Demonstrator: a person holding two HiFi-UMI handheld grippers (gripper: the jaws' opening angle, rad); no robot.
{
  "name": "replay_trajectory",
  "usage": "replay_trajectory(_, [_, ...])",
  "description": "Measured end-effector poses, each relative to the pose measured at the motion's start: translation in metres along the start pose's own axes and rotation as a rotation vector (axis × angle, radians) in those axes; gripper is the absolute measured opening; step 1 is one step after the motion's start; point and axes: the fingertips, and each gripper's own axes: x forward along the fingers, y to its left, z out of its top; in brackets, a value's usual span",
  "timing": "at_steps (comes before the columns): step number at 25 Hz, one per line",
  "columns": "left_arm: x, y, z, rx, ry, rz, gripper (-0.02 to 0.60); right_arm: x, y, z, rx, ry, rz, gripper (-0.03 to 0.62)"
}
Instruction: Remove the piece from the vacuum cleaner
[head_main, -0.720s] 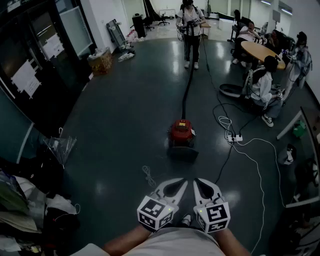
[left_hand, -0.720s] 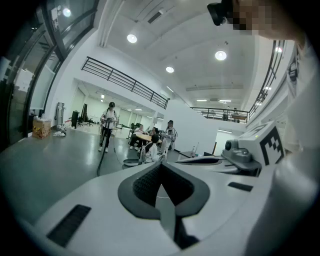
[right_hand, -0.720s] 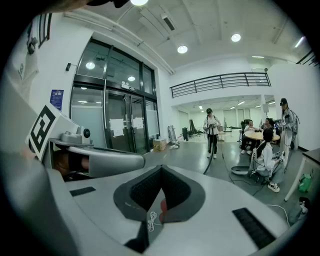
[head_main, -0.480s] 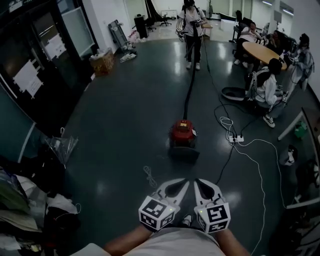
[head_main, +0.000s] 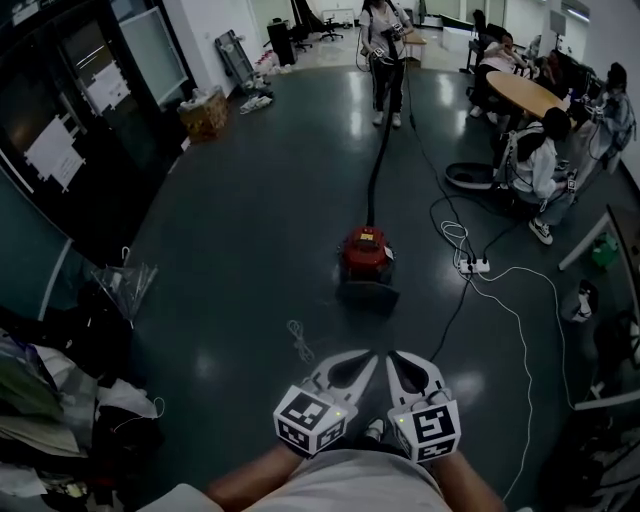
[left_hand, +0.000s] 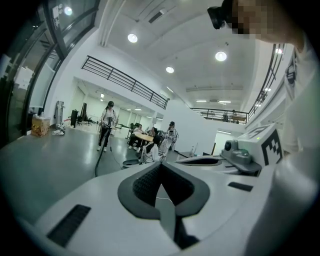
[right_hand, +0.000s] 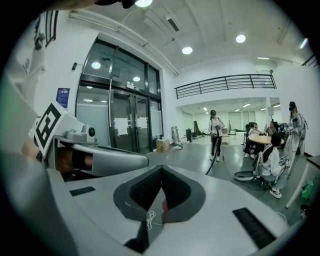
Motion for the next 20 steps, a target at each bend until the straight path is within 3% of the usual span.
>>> replay_trajectory(20, [0.053,0.012,-0.017,0.031,0.011,0.047,0.006,0.022,-0.056,-0.026,0.06,-0.003,0.016,0.014])
